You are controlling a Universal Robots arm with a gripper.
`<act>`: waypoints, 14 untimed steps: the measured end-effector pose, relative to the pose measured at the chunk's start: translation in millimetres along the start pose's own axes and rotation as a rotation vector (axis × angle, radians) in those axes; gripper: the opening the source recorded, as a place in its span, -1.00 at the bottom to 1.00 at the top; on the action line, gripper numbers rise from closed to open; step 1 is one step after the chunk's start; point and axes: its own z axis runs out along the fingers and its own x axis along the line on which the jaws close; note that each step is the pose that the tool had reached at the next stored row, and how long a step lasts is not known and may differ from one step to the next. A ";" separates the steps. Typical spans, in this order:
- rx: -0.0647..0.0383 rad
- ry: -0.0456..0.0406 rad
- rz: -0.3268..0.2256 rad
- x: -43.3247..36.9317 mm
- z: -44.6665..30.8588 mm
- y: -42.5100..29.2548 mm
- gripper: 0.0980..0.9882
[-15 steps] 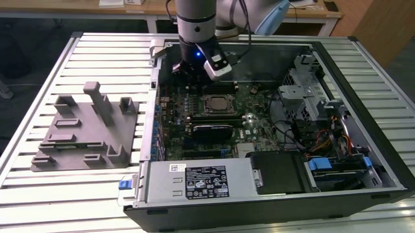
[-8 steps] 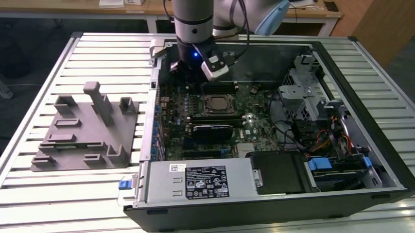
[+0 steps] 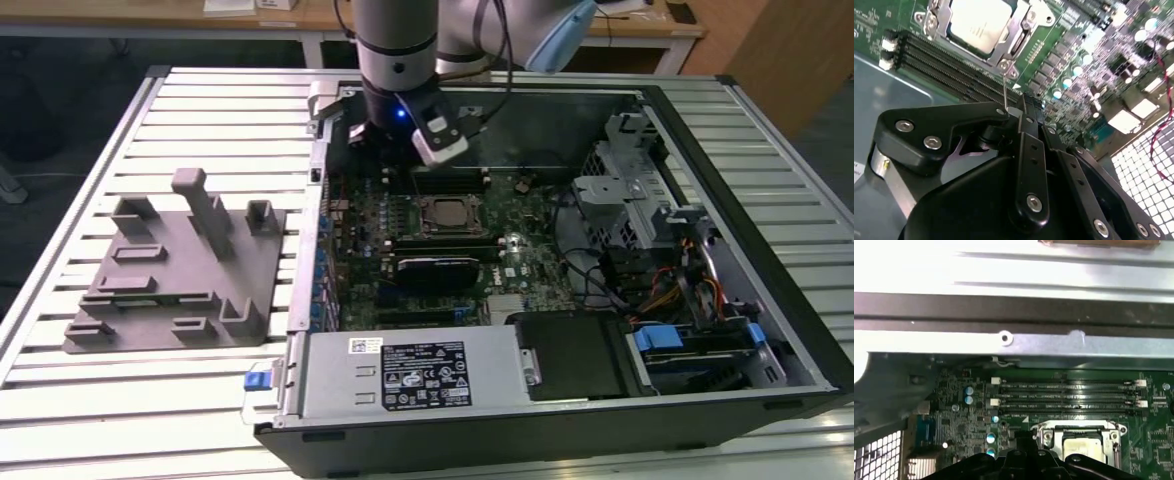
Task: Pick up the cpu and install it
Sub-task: 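Install the first cpu locking lever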
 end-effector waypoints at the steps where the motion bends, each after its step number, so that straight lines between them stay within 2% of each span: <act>1: -0.007 0.0001 0.000 0.6 0.0 0.0 -0.98; 7: -0.044 -0.0001 0.002 4.2 -0.2 -0.1 -0.98; 10: -0.051 -0.0001 0.002 4.3 -0.2 -0.1 -0.98; 14: -0.052 -0.0002 0.002 1.6 -0.1 -0.1 -0.98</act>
